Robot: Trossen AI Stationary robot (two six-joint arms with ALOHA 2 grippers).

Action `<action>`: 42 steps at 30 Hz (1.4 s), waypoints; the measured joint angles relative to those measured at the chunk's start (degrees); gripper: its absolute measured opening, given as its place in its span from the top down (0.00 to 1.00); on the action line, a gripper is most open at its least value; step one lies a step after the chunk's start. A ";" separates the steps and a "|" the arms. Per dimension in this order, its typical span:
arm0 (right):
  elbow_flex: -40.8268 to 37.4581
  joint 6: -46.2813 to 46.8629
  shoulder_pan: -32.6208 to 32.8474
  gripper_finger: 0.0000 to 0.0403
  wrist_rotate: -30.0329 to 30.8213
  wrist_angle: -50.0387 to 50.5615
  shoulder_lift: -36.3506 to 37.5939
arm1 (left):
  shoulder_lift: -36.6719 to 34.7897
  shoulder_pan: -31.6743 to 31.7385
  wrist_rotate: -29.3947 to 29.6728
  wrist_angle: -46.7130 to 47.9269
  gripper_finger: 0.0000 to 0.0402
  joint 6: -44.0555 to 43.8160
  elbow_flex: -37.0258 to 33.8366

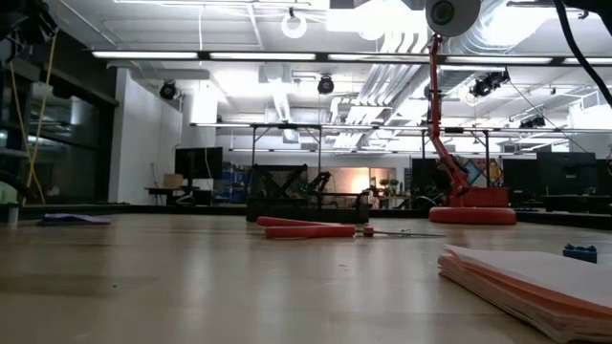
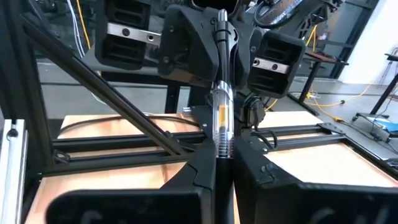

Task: Pick and place office supplies into organizer
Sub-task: Put the transparent pen into the desk organizer

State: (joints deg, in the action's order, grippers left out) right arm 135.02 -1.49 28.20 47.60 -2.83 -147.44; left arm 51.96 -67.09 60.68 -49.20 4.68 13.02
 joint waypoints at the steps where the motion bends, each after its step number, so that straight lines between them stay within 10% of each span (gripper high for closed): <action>1: 0.00 0.04 0.00 0.95 0.21 0.36 0.00 | 0.00 0.00 0.97 0.06 0.89 -0.01 0.00; 21: 0.02 26.08 8.21 0.56 22.14 31.99 -0.02 | -0.15 4.30 14.56 -1.62 0.86 6.68 0.00; 42: -3.27 88.98 12.70 0.66 23.93 87.53 0.13 | -2.36 43.75 -16.25 7.47 0.89 -3.04 2.34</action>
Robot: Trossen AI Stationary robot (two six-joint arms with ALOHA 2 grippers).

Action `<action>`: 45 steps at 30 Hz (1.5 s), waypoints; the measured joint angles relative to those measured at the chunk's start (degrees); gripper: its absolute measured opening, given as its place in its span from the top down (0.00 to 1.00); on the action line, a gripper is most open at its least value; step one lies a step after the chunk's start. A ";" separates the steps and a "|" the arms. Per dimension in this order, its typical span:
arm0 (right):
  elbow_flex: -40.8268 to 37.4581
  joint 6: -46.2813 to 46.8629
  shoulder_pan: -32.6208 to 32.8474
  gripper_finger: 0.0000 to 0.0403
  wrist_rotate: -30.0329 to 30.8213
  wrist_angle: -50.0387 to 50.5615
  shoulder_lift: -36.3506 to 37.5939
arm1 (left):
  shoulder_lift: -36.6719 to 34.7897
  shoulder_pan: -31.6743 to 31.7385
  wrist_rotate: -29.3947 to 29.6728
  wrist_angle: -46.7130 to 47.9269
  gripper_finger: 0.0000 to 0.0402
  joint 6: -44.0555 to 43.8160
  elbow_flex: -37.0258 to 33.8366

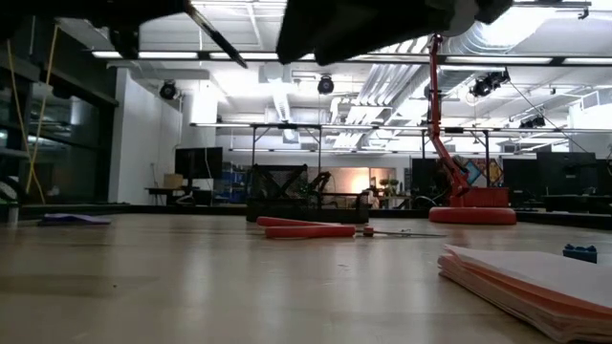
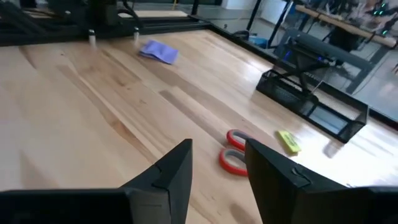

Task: Pick and place office supplies into organizer
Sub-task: Put the transparent pen into the desk organizer

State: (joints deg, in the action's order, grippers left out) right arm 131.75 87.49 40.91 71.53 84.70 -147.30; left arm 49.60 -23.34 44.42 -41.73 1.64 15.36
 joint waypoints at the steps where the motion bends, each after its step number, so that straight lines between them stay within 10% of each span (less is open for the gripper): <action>1: -0.98 0.63 0.06 0.66 0.33 0.02 0.06 | 0.00 2.02 -1.61 2.06 0.89 -0.46 1.15; 13: -13.29 10.80 -0.50 0.66 -5.29 -2.26 0.04 | 1.61 30.53 -23.86 23.78 0.89 -3.62 17.56; 25: -14.04 17.99 0.02 0.66 -6.11 2.56 0.39 | 19.99 54.08 -43.40 28.75 0.89 -9.45 29.17; 45: -14.04 22.07 0.83 0.66 -6.94 4.20 0.39 | 33.99 62.55 -43.64 37.40 0.89 -1.84 38.46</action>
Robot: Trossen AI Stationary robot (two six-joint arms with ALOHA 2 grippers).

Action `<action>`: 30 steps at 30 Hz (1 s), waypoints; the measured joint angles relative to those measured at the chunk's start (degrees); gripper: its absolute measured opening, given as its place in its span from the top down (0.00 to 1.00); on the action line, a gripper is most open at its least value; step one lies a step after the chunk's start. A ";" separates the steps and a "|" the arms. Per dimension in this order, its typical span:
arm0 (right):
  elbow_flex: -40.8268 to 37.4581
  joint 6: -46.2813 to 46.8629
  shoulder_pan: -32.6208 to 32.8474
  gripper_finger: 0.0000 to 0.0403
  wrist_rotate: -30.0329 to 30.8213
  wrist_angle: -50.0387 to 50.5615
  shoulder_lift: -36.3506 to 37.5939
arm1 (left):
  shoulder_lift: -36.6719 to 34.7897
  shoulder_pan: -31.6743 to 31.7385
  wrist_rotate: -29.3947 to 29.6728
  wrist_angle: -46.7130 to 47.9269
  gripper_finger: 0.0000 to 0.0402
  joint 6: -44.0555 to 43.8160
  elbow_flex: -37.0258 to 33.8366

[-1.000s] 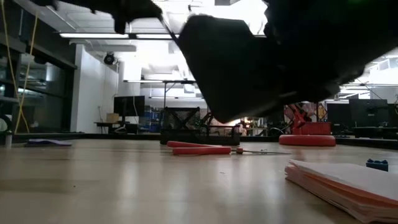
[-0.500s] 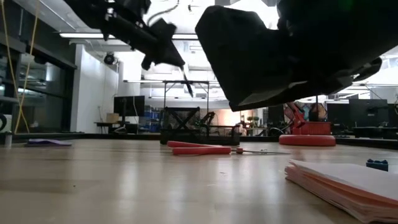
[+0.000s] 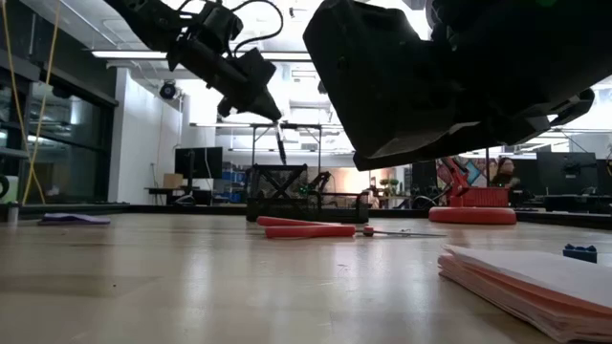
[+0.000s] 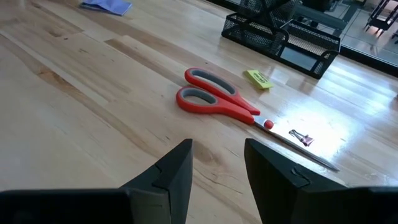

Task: Pick and place office supplies into organizer
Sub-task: Put the transparent pen into the desk organizer, then put the orange scissor into the desk organizer

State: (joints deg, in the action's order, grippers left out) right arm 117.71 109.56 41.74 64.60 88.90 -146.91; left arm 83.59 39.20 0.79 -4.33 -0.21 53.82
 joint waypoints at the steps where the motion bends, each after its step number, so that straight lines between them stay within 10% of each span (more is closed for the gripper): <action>1: 0.00 0.00 0.00 0.66 0.29 0.00 0.00 | 0.00 -0.06 -0.16 0.19 0.89 0.17 0.00; 16: 0.00 -0.28 -0.07 0.66 0.87 -0.54 0.00 | 8.53 0.17 -1.54 -4.61 0.87 -0.04 -0.11; 30: 0.00 -0.28 -0.07 0.66 0.31 -0.92 0.00 | 7.01 0.17 -7.17 -3.64 0.53 -1.60 -0.11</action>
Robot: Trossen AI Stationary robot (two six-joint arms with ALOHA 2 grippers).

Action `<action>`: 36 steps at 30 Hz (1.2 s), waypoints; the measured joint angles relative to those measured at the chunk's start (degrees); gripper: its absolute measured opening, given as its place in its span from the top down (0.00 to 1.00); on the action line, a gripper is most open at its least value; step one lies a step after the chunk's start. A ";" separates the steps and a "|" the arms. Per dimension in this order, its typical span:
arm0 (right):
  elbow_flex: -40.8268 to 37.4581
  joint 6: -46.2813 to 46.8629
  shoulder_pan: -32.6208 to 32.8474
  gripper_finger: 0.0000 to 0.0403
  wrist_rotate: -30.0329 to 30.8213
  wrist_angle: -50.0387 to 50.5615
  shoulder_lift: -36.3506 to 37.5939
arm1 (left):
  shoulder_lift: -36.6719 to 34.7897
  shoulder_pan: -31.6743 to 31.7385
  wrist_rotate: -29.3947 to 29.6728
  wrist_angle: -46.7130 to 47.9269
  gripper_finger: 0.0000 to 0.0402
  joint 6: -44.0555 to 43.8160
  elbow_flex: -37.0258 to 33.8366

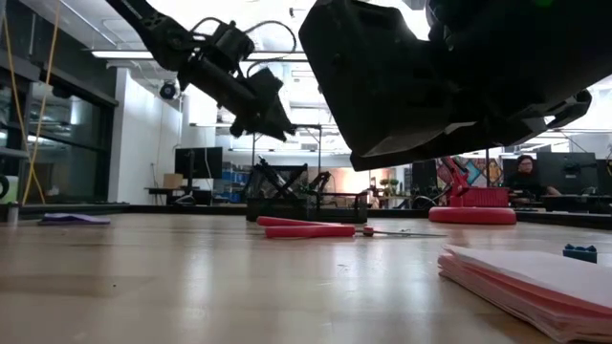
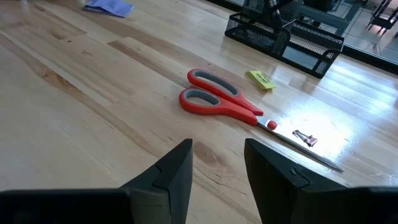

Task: Pick and place office supplies into organizer
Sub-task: Put the orange scissor into the desk organizer

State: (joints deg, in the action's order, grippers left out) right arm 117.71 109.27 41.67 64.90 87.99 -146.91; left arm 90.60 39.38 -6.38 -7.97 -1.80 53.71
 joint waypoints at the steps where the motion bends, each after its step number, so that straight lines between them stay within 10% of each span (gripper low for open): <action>1: 0.00 0.00 0.00 0.66 0.00 0.00 0.00 | -0.76 0.00 -0.56 -0.04 0.52 -0.06 0.00; 17: 0.00 0.22 0.11 0.66 1.00 -0.12 0.00 | -17.27 -2.72 -15.51 9.19 0.60 -4.22 0.00; 36: 2.40 -2.57 1.41 0.66 -0.22 1.85 0.31 | -25.45 -29.32 -2.60 22.03 0.63 -2.45 0.00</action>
State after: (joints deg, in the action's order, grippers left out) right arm 120.11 106.70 43.08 64.69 89.84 -146.60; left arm 65.14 10.06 -8.98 14.06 -4.25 53.71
